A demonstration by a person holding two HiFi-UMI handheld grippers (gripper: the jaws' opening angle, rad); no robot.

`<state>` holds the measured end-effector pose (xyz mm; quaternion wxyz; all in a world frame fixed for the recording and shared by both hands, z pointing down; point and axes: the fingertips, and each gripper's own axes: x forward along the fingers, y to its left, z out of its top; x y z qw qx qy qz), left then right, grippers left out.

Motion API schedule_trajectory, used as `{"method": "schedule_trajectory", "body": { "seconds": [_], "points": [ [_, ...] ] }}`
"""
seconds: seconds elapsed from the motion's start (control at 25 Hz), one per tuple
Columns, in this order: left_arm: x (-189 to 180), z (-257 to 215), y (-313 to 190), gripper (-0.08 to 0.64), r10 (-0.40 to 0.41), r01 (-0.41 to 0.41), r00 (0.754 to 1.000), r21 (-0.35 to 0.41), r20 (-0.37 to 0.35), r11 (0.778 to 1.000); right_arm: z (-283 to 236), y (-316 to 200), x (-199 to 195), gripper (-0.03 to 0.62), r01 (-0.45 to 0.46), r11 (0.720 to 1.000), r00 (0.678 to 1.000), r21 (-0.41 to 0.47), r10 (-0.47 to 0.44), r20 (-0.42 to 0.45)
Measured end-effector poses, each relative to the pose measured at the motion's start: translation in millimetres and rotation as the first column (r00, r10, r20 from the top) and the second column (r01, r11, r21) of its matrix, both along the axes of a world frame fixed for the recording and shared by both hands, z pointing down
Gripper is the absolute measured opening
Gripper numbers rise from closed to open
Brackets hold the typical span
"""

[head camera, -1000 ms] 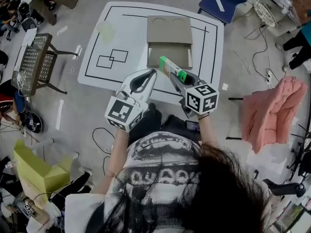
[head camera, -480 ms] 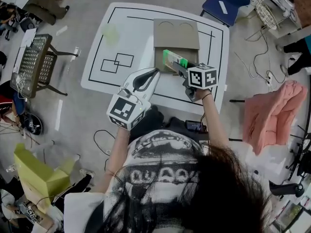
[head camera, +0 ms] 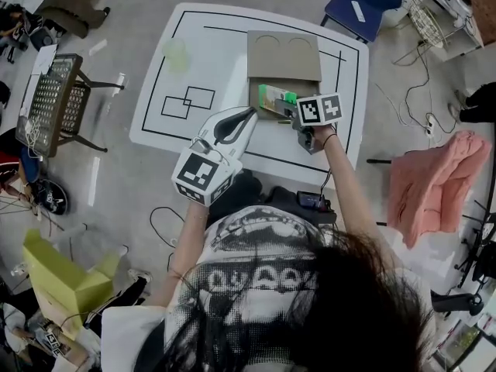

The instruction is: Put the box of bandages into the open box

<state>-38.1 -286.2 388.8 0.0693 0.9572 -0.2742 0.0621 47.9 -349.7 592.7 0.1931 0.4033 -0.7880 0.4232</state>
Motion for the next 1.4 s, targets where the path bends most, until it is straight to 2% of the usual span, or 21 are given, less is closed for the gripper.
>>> {"method": "schedule_trajectory", "body": {
  "seconds": [0.16, 0.28, 0.52, 0.92, 1.2, 1.4],
  "points": [
    [2.4, 2.6, -2.3, 0.000, -0.003, 0.003, 1.000, -0.007, 0.006, 1.000, 3.0, -4.2, 4.9, 0.094, 0.004, 1.000, 1.000, 0.003, -0.004, -0.009],
    [5.1, 3.9, -2.2, 0.000, -0.006, 0.006, 1.000, -0.010, 0.007, 1.000, 7.1, -5.3, 10.9, 0.102, 0.020, 1.000, 0.998, 0.023, -0.019, -0.064],
    [4.0, 4.2, 0.0, 0.000, -0.010, 0.010, 1.000, -0.009, 0.009, 1.000, 12.5, -4.7, 12.6, 0.191, 0.060, 0.997, 0.989, 0.043, -0.053, -0.134],
    [-3.1, 2.7, 0.8, 0.000, -0.028, 0.028, 1.000, -0.005, 0.013, 1.000, 21.5, -2.9, 36.6, 0.273, 0.003, 1.000, 0.972, 0.021, 0.002, -0.235],
    [2.4, 3.3, 4.7, 0.000, -0.014, 0.014, 1.000, -0.003, 0.012, 1.000, 21.4, -1.9, 62.4, 0.332, -0.089, 0.996, 0.957, 0.025, 0.092, -0.276],
    [4.4, 1.2, 7.5, 0.000, -0.006, 0.006, 1.000, 0.000, 0.010, 1.000, 21.0, 3.3, 73.6, 0.337, -0.115, 0.993, 0.942, 0.035, 0.120, -0.314]
  ]
}}
